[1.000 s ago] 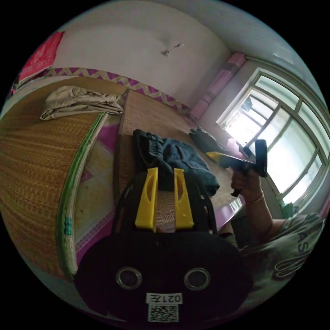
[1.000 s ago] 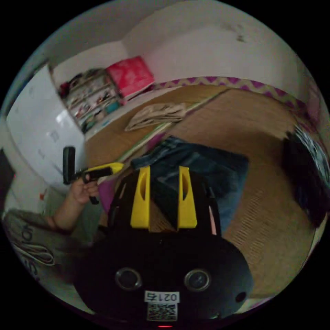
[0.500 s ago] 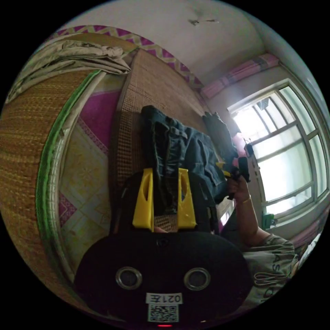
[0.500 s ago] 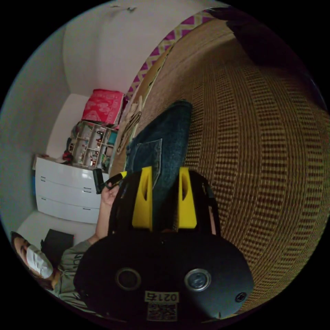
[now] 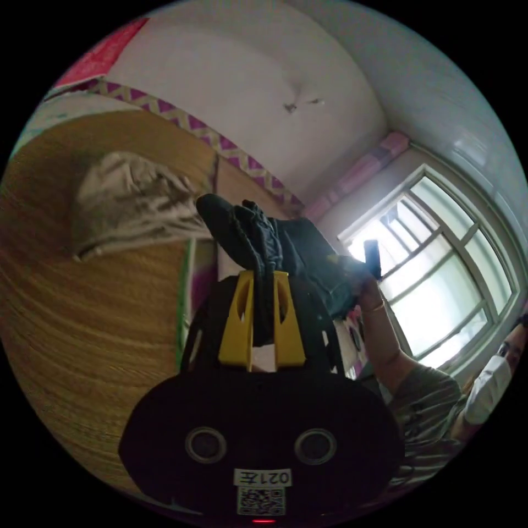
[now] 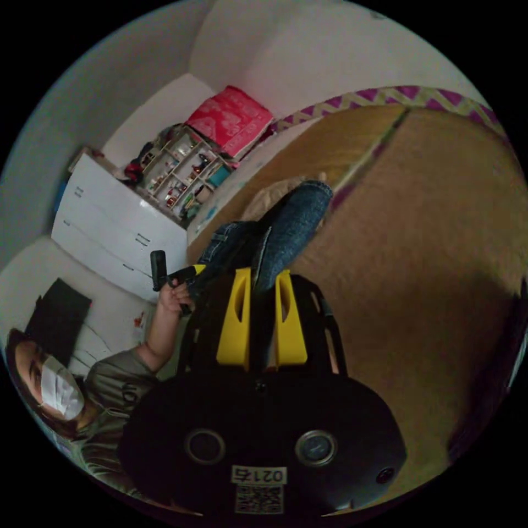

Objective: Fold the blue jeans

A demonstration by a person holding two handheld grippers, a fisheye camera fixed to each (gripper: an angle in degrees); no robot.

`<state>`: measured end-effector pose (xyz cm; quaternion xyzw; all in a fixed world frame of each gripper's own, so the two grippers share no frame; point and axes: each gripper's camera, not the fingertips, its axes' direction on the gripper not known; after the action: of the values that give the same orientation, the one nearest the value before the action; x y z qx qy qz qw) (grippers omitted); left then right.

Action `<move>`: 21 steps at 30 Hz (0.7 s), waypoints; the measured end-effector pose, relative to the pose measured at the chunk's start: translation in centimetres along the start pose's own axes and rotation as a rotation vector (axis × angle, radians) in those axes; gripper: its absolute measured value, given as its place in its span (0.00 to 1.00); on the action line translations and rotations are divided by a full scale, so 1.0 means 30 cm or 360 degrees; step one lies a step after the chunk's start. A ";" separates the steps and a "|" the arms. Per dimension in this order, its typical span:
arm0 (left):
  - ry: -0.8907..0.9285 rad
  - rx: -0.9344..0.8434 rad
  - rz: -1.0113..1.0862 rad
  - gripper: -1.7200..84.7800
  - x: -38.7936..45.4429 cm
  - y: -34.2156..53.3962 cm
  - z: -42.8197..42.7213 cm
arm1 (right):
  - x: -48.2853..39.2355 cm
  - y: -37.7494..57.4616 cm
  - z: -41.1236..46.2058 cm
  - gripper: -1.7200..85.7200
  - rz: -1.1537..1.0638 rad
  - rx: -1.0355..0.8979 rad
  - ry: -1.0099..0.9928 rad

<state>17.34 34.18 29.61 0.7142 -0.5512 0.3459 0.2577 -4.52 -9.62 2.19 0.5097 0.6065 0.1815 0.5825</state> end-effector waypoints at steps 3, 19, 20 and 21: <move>-0.0181 0.0178 -0.0056 0.08 -0.058 -0.175 -0.112 | -0.114 -0.322 0.147 0.10 -0.0160 0.0031 0.0014; -0.0940 0.0128 0.0026 0.01 -0.045 0.109 -0.023 | -0.251 -0.039 0.596 0.10 -0.0558 -0.0156 0.1098; -0.0895 0.0122 0.0137 0.01 0.020 0.167 0.001 | -0.269 0.085 0.569 0.05 -0.0607 -0.0118 0.1197; -0.0881 0.0126 0.0174 0.01 0.050 0.194 0.012 | -0.277 0.147 0.551 0.03 -0.0623 -0.0093 0.1242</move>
<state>12.01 31.48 30.47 0.7602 -0.6244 0.1724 0.0505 10.37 -20.88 5.90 0.2618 0.8610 0.2637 0.3472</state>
